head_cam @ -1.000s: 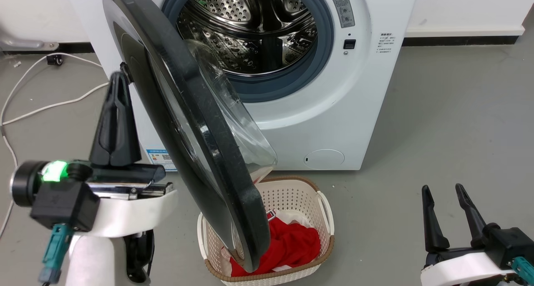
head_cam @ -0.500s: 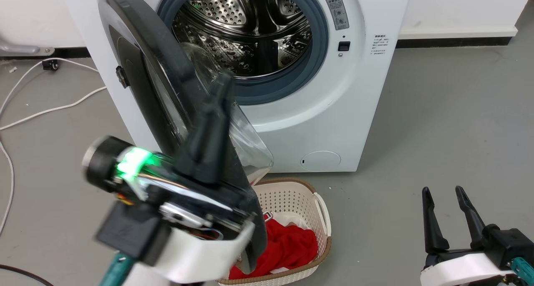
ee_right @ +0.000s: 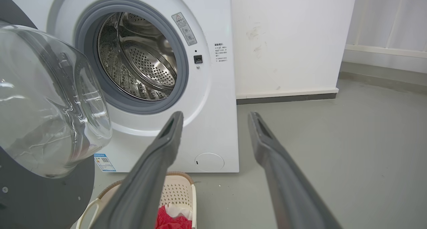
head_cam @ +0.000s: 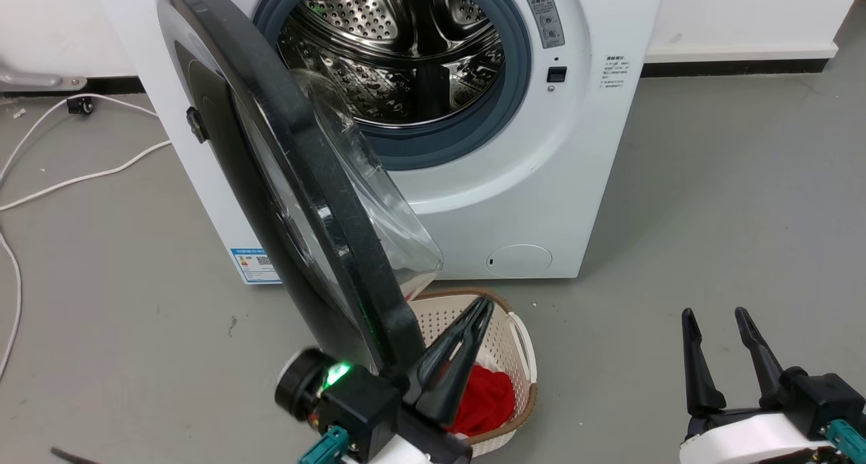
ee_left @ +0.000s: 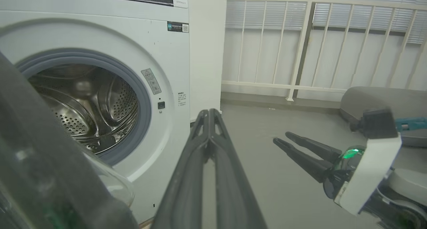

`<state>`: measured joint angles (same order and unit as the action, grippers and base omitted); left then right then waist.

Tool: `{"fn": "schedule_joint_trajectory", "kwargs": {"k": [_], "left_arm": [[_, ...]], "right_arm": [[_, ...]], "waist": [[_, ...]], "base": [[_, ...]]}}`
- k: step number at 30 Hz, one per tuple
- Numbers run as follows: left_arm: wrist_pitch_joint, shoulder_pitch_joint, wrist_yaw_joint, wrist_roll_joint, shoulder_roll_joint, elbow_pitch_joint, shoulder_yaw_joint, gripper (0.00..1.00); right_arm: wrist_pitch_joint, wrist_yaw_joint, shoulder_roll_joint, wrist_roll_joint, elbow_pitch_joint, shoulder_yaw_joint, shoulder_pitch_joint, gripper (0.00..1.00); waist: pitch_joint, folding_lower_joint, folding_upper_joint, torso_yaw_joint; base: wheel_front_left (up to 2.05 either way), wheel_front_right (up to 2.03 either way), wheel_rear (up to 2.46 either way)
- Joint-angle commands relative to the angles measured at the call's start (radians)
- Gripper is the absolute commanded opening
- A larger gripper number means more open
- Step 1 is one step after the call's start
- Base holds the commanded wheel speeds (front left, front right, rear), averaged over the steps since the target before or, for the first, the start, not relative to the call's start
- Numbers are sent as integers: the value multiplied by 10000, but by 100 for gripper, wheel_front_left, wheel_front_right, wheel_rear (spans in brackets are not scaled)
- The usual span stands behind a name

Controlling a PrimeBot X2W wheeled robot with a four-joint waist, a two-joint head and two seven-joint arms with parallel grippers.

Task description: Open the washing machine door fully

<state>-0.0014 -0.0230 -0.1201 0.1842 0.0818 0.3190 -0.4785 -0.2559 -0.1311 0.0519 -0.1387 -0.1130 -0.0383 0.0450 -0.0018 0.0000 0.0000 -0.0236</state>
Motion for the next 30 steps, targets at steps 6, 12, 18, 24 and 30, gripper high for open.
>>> {"fn": "schedule_joint_trajectory", "kwargs": {"k": [6,12,18,24,30], "left_arm": [[524,672,93,218,226,-517,-146,0],[242,517,304,23,262,-1183,-25,0],[-320,57,538,7,111,-1974,143,0],[-763,-312,805,29,1,-2560,298,0],[-931,-521,1042,91,56,-2832,590,0]], "right_arm": [[2,7,-31,-40,-53,123,-100,100],[12,7,-31,-119,-141,137,-203,100],[4,7,-31,-223,-260,176,-253,100],[-2,7,-31,-303,-347,250,-270,100],[-7,7,-31,-367,-392,231,-261,100]], "waist": [[130,0,0,3],[212,0,0,-50],[262,0,0,-123],[276,0,0,-198],[286,0,0,-187]], "base": [[0,0,0],[0,0,0],[0,0,0],[0,0,0],[0,0,0]]}}
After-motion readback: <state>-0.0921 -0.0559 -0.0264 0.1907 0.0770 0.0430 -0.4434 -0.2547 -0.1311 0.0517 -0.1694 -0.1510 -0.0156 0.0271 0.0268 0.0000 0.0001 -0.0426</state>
